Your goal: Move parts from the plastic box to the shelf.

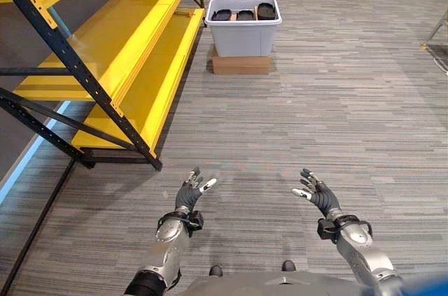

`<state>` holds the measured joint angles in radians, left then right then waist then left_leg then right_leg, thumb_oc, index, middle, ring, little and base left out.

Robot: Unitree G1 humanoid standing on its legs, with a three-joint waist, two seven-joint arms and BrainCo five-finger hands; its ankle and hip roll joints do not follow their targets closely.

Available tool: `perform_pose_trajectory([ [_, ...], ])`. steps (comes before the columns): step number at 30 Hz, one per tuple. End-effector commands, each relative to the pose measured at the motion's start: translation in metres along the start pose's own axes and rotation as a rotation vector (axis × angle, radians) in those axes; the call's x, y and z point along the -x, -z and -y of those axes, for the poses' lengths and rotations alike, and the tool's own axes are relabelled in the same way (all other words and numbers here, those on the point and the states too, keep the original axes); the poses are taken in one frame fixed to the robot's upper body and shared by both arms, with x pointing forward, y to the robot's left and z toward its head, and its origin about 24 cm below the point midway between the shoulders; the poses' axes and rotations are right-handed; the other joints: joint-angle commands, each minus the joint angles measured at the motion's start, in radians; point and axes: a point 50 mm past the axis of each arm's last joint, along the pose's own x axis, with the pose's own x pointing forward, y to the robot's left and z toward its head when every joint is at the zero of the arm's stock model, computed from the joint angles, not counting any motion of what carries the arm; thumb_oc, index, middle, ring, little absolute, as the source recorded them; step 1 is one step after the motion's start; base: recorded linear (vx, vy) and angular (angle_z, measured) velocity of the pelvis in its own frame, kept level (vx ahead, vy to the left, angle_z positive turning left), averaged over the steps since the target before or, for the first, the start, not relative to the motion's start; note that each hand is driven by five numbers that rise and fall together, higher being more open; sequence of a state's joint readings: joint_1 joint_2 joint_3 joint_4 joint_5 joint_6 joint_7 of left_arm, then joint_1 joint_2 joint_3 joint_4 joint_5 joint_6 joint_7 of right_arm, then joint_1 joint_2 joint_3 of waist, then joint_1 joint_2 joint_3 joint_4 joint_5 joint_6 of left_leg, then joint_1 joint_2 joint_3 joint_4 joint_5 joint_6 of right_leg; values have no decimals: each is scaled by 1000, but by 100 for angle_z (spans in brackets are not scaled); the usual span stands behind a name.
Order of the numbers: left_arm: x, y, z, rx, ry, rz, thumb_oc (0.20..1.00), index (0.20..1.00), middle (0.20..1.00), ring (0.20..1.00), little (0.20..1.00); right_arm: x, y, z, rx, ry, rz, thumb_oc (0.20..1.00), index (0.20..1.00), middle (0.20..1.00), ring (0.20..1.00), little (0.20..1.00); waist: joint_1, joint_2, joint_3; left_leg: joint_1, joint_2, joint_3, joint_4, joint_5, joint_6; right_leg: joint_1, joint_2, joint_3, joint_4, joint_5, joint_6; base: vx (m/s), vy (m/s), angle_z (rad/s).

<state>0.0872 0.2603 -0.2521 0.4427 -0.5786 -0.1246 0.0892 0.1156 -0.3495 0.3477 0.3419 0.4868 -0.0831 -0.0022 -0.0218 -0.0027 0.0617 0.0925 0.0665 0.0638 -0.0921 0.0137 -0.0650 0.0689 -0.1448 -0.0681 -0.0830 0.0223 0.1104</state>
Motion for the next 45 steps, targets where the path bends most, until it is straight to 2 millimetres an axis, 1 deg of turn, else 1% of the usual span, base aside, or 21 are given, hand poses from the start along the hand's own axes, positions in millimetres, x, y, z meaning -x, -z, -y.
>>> perform_pose_trajectory([
  [1,-4,-17,7,24,33,96,1000,1000,1000,1000,1000,-4,-22,-4,-9,-34,108,1000,1000,1000,1000,1000,5,5,-26,-7,58,2,5,29,-22,-57,-24,3,48,62,44,0,0,0],
  [10,-4,-17,8,19,42,91,1000,1000,1000,1000,1000,-5,-23,-5,-8,-44,110,1000,1000,1000,1000,1000,5,2,-29,-2,57,4,5,25,-20,-51,-24,2,42,60,43,5,1,-2],
  [20,-4,-15,7,14,41,87,1000,1000,1000,1000,1000,-5,-20,-6,-14,-40,100,1000,1000,1000,1000,1000,6,3,-33,4,55,8,5,19,-19,-40,-22,3,31,58,41,0,0,0],
  [26,-4,-18,8,12,35,97,1000,1000,1000,1000,1000,-6,-19,-9,-35,-39,100,1000,1000,1000,1000,1000,7,5,-29,1,54,7,5,18,-18,-46,-24,4,41,54,41,0,0,0],
  [28,-5,-20,9,11,42,106,1000,1000,1000,1000,1000,-7,-20,-10,-43,-45,100,1000,1000,1000,1000,1000,4,12,-19,-2,57,1,5,18,-13,-70,-24,13,94,34,36,0,0,0],
  [29,-6,-21,9,15,43,108,1000,1000,1000,1000,1000,-9,-21,-11,-43,-49,100,1000,1000,1000,1000,1000,-2,16,-9,-4,60,-6,5,22,-11,-91,-17,28,129,21,28,0,0,0],
  [34,-6,-25,9,34,41,121,1000,1000,1000,1000,1000,-9,-25,-8,-28,-50,112,1000,1000,1000,1000,1000,-1,19,-2,2,67,-7,5,35,-9,-106,0,48,152,-4,14,14,-40,-1],
  [38,-7,-30,10,39,49,136,1000,1000,1000,1000,1000,-10,-30,-2,-3,-48,125,1000,1000,1000,1000,1000,2,10,19,-39,79,-29,95,16,-10,-130,22,58,209,-40,-10,1,-133,-4],
  [40,-7,-31,10,46,51,141,1000,1000,1000,1000,1000,-10,-32,0,9,-51,129,1000,1000,1000,1000,1000,5,4,27,-58,92,-43,137,36,-17,-135,41,67,225,-52,-24,16,-197,0],
  [41,-6,-30,9,57,48,141,1000,1000,1000,1000,1000,-9,-34,1,18,-55,133,1000,1000,1000,1000,1000,10,-2,31,-72,100,-54,180,60,-24,-131,56,68,230,-59,-37,33,-329,-6],
  [42,-5,-31,8,67,50,145,1000,1000,1000,1000,1000,-9,-32,2,16,-49,130,1000,1000,1000,1000,1000,21,-13,48,-122,107,-86,297,149,-37,-115,83,68,223,-62,-63,15,-473,-8],
  [43,-4,-29,11,95,61,131,1000,1000,1000,1000,1000,-7,-28,6,-39,-32,119,1000,1000,1000,1000,1000,37,-36,80,-221,95,-127,477,233,-28,-87,95,59,211,-59,-91,-8,-502,-8],
  [44,-3,-27,11,100,59,122,1000,1000,1000,1000,1000,-6,-29,8,-29,-24,122,1000,1000,1000,1000,1000,43,-48,101,-269,82,-122,559,254,-22,-74,94,46,209,-63,-102,16,-366,8],
  [45,-3,-26,10,95,58,116,1000,1000,1000,1000,1000,-5,-30,10,7,-19,124,1000,1000,1000,1000,1000,41,-47,102,-300,65,-112,560,237,-18,-66,97,38,207,-70,-104,90,-163,24],
])
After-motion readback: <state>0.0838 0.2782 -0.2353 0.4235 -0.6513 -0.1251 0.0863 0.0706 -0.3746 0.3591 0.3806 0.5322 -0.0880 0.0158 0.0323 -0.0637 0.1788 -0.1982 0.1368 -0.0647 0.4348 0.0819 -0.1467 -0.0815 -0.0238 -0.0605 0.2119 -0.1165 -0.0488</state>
